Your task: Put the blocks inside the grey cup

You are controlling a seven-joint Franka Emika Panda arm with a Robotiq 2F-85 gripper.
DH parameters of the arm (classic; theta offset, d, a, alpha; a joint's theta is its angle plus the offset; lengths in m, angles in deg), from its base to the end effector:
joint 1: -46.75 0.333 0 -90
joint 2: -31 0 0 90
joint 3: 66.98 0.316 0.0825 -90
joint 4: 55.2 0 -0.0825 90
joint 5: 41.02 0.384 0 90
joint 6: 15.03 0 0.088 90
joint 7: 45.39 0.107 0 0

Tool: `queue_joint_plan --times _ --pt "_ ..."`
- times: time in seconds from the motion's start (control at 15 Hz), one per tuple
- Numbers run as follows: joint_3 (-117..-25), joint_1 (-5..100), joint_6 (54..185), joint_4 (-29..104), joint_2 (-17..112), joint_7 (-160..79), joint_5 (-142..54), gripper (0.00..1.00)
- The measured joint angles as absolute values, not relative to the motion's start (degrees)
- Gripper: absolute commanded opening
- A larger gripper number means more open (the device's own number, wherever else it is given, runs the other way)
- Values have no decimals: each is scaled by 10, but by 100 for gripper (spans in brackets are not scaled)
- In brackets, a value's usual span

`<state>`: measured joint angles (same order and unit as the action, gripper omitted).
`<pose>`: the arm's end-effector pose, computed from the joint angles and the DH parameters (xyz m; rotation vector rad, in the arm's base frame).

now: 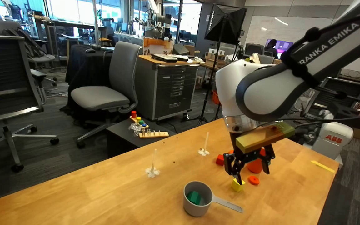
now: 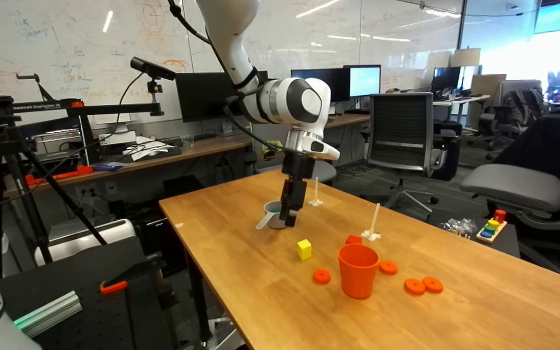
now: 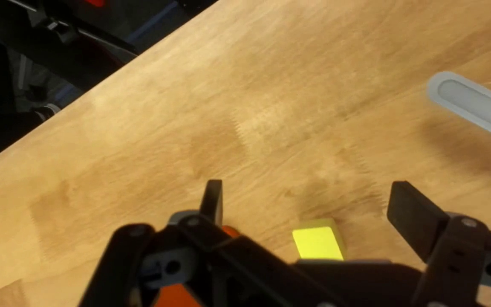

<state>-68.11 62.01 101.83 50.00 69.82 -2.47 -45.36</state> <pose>0.5677 0.1386 0.1301 2.7309 -0.6258 -0.5460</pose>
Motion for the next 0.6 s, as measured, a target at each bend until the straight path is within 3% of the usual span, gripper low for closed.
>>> queue_joint_plan --times 0.6 --pt "-710 612 1050 471 761 -44 -478 100"
